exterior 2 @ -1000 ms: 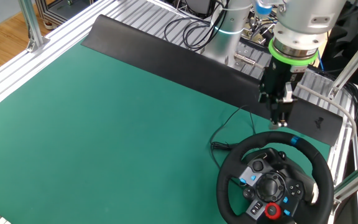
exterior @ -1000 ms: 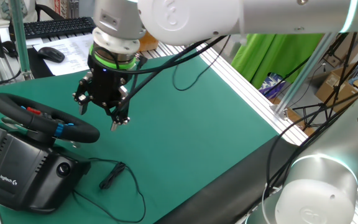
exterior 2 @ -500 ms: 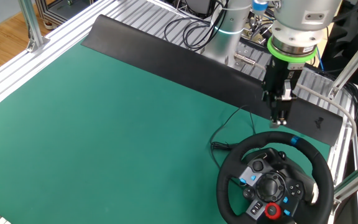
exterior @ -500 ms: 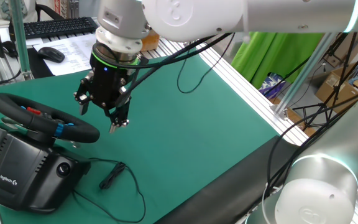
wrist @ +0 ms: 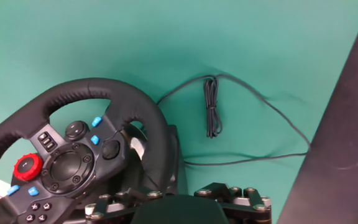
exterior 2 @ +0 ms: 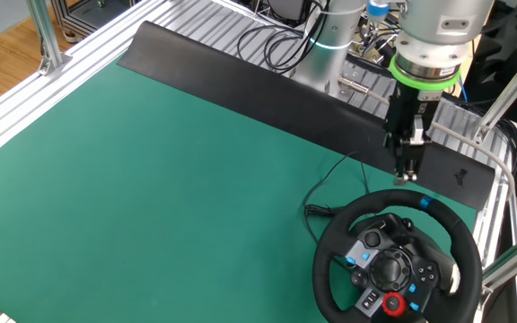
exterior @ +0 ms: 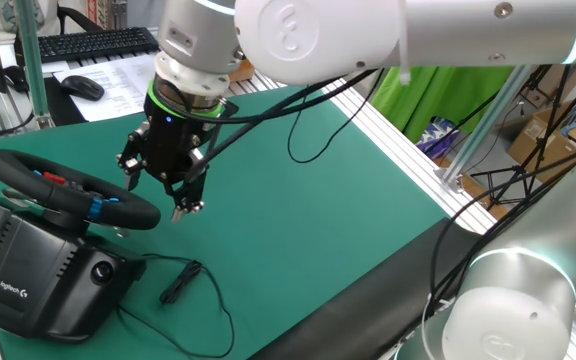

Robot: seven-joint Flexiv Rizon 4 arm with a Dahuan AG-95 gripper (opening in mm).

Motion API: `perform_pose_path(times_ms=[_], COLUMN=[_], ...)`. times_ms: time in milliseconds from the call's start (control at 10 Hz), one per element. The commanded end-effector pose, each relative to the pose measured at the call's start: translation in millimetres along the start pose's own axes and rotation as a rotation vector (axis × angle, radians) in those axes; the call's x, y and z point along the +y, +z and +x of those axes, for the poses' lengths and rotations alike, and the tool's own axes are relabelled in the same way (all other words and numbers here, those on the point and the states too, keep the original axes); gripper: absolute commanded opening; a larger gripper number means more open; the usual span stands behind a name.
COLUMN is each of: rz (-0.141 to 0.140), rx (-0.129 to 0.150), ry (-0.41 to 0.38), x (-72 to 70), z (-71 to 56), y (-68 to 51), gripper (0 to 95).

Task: Rotate the steering wheel 90 degrees counterclockwise

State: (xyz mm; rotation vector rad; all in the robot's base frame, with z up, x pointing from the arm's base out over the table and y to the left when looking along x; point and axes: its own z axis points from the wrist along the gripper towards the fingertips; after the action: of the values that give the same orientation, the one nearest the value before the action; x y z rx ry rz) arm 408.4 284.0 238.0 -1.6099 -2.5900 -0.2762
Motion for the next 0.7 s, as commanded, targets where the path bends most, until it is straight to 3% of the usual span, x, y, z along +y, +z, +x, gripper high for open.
perform_pose_path(times_ms=[100, 500, 700], rz=[-0.013, -0.056, -0.096], rx=[0.005, 0.015, 0.019], ry=[0.03, 0.087, 0.147], x=[0.1, 3.6, 7.6], z=[1.6, 4.0, 4.4], y=[3.7, 12.0, 18.9], gripper=[76.0, 76.0, 76.0])
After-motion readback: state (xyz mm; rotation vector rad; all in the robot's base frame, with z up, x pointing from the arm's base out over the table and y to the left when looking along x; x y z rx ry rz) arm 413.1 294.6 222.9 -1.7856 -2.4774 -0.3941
